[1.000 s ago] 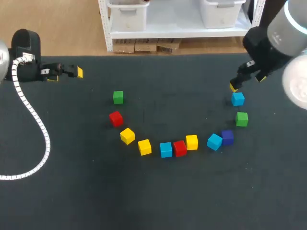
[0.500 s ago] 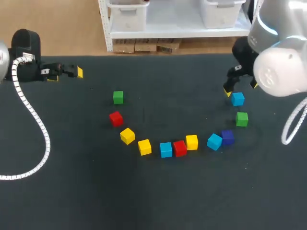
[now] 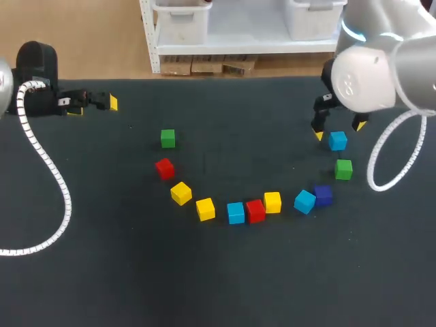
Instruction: Place the blue cubes, place green cubes on the blue cubes, place the yellow cubes on the green cubes, then place the red cubes on the yellow cubes, and place purple cube on the red cubes.
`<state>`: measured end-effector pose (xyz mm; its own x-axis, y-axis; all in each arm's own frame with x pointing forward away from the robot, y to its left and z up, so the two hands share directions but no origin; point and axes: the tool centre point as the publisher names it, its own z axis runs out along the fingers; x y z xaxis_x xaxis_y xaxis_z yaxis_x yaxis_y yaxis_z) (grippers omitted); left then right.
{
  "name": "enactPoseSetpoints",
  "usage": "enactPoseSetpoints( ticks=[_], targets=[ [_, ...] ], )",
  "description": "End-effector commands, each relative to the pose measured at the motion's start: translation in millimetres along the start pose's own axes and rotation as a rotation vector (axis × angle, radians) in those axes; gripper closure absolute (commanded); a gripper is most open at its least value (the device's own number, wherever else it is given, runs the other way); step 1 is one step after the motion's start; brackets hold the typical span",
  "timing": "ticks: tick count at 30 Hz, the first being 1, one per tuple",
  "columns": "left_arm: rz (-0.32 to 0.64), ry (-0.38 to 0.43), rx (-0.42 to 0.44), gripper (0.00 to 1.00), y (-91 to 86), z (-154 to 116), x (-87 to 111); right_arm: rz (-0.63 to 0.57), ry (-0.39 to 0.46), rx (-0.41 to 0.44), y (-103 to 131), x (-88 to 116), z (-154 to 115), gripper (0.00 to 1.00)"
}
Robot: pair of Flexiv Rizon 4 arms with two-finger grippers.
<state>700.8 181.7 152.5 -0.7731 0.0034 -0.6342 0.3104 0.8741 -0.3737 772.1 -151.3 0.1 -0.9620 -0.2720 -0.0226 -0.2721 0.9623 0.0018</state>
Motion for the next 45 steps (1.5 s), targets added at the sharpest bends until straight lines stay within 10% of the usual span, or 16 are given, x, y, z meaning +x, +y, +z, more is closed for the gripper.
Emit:
enactPoseSetpoints(
  ticks=[1, 4, 10, 13, 19, 31, 45],
  targets=[
    [0.0, -0.001, 0.002, 0.0, 0.6, 0, 0.1, 0.01, 0.093, 0.015, -1, -6, 6, 0.36],
    [0.0, -0.001, 0.002, 0.0, 0.6, 0, 0.1, 0.027, 0.117, 0.024, -2, -5, 9, 0.55],
    [0.0, -0.001, 0.002, 0.0, 0.6, 0, 0.1, 0.036, 0.145, 0.009, 2, 0, 7, 0.58],
    [0.0, -0.001, 0.002, 0.0, 0.6, 0, 0.1, 0.036, 0.138, 0.017, 2, 0, 5, 1.0],
    [0.0, -0.001, 0.002, 0.0, 0.6, 0, 0.1, -0.088, 0.086, -0.017, 17, 1, -17, 1.0],
    [0.0, -0.001, 0.002, 0.0, 0.6, 0, 0.1, -0.773, -0.099, -0.128, 101, 19, -71, 1.0],
    [0.0, -0.001, 0.002, 0.0, 0.6, 0, 0.1, -1.242, -0.106, -0.041, 153, 41, -43, 1.0]
  ],
)
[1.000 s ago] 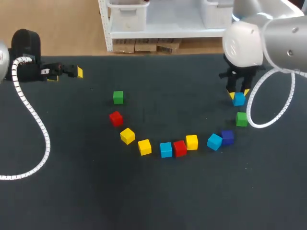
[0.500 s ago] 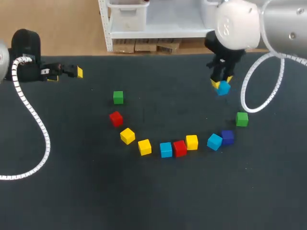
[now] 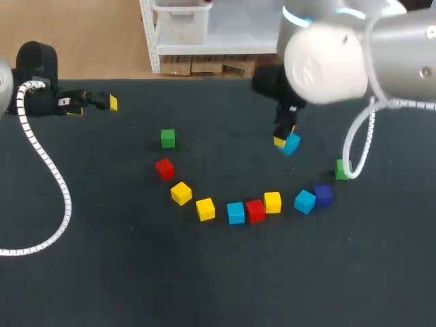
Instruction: Place the blue cubes, place green cubes on the blue cubes, place the yellow cubes on the green cubes, then place the red cubes on the yellow cubes, and place purple cube on the red cubes.
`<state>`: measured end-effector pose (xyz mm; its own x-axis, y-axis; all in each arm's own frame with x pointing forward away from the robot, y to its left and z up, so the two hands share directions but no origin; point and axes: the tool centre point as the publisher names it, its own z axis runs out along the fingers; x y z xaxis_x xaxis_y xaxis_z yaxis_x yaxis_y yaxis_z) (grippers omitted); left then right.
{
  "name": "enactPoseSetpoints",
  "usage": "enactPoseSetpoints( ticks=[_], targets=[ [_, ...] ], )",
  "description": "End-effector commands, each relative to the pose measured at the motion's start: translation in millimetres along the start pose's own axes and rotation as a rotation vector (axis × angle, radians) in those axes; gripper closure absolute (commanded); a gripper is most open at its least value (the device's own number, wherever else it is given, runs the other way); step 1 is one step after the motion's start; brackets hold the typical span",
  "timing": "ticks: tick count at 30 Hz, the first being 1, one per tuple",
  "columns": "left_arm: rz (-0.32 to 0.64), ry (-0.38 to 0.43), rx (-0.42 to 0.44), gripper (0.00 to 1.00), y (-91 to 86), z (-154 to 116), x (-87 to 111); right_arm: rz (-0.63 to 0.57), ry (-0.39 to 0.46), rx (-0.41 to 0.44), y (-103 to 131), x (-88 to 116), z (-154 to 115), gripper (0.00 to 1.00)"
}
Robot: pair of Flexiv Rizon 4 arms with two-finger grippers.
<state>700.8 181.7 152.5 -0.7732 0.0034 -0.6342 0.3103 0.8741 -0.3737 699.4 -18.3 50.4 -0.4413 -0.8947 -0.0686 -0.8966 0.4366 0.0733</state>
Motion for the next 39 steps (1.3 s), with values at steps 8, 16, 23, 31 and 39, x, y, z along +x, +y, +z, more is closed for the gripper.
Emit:
enactPoseSetpoints(
  ticks=[8, 16, 23, 31, 39],
  targets=[
    [0.0, -0.001, 0.002, 0.0, 0.6, 0, 0.1, -0.513, 0.022, 0.151, 11, -11, 26, 1.0],
    [0.0, -0.001, 0.002, 0.0, 0.6, 0, 0.1, -0.624, 0.103, 0.188, 8, -28, 42, 1.0],
    [0.0, -0.001, 0.002, 0.0, 0.6, 0, 0.1, -0.626, 0.144, 0.183, -2, -38, 48, 1.0],
    [0.0, -0.001, 0.002, 0.0, 0.6, 0, 0.1, -0.515, 0.105, 0.089, -20, -46, 47, 1.0],
    [0.0, -0.001, 0.002, 0.0, 0.6, 0, 0.1, -0.52, 0.111, 0.086, -32, -51, 44, 1.0]
  ],
)
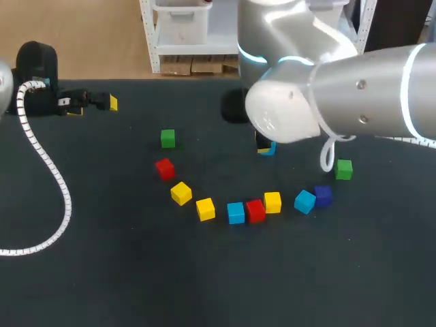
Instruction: Place the blue cubes, place green cubes on the blue cubes, place the yellow cubes on the green cubes, then place the red cubes on the yellow cubes, and place purple cube on the red cubes.
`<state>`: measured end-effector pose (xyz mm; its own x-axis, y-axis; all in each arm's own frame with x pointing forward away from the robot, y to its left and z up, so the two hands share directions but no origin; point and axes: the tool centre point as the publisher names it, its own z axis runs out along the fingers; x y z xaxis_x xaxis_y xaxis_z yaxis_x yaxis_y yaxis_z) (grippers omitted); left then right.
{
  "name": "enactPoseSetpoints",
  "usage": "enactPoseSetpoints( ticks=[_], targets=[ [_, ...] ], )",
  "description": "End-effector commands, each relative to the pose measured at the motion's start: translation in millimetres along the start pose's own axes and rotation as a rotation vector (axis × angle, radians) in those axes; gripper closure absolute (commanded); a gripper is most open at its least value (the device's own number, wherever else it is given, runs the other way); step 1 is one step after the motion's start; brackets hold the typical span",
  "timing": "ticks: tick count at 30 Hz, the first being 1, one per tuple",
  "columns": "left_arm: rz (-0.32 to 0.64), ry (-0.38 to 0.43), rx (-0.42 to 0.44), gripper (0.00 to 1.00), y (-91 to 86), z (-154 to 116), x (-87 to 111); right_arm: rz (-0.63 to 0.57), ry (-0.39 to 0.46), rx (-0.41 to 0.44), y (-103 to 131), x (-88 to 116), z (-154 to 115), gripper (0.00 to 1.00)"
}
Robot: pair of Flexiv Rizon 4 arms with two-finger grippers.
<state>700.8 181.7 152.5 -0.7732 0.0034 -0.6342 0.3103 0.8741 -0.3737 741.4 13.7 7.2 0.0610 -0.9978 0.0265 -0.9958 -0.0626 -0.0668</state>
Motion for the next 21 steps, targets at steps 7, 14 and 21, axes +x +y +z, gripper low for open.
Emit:
enactPoseSetpoints(
  ticks=[7, 14, 21],
  targets=[
    [0.0, -0.001, 0.002, 0.0, 0.6, 0.1, 0.1, -0.034, 0.019, -0.047, -6.0, -7.7, 4.3, 0.96],
    [0.0, -0.001, 0.002, 0.0, 0.6, 0.1, 0.1, -0.02, 0.034, -0.052, -4.4, -8.1, 7.8, 0.12],
    [0.0, -0.001, 0.002, 0.0, 0.6, 0.1, 0.1, 0.016, 0.018, -0.042, -6.7, -5.5, 7.7, 0.0]
  ],
)
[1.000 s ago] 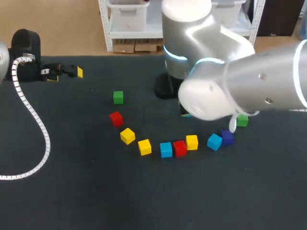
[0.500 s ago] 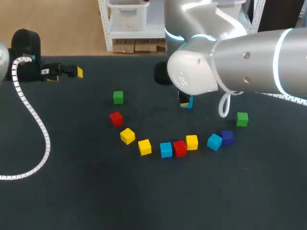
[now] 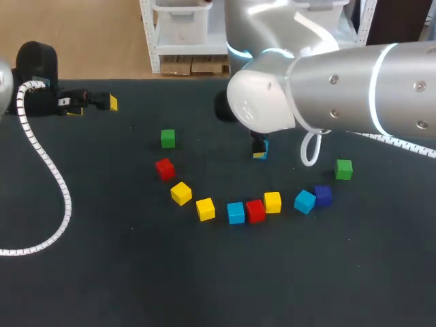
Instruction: Place the blue cubes, place green cubes on the blue cubes, place the yellow cubes on the green cubes, then place the red cubes on the yellow cubes, and place purple cube on the red cubes.
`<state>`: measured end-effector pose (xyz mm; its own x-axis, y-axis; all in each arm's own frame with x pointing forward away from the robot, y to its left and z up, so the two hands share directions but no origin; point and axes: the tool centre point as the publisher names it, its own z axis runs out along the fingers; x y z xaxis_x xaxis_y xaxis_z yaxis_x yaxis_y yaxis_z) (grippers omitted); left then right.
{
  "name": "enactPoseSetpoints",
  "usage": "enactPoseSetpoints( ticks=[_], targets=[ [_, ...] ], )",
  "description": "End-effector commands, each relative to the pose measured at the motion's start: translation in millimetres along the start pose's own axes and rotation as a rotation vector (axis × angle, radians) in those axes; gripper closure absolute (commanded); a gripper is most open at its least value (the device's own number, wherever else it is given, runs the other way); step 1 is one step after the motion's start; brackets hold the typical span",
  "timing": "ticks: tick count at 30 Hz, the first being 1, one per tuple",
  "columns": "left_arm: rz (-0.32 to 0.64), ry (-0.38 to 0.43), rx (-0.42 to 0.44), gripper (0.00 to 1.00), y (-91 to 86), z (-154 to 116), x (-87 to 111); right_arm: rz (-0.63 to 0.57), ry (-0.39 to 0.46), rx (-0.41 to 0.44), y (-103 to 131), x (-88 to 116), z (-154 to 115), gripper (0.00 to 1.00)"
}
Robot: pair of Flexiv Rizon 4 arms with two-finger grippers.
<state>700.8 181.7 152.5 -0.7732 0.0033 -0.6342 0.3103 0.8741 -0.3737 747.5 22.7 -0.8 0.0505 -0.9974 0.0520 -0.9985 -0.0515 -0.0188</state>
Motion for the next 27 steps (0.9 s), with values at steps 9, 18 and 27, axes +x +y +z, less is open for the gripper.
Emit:
enactPoseSetpoints(
  ticks=[9, 18, 27],
  targets=[
    [0.0, -0.001, 0.002, 0.0, 0.6, 0.1, 0.1, 0.017, -0.008, 0.013, -4.4, 12.4, -3.2, 0.35],
    [0.0, -0.001, 0.002, 0.0, 0.6, 0.1, 0.1, 0.001, 0.005, 0.011, -1.1, 13.0, 0.2, 0.63],
    [0.0, -0.001, 0.002, 0.0, 0.6, 0.1, 0.1, -0.001, 0.01, 0.021, -1.0, 13.2, 0.5, 0.65]
  ],
)
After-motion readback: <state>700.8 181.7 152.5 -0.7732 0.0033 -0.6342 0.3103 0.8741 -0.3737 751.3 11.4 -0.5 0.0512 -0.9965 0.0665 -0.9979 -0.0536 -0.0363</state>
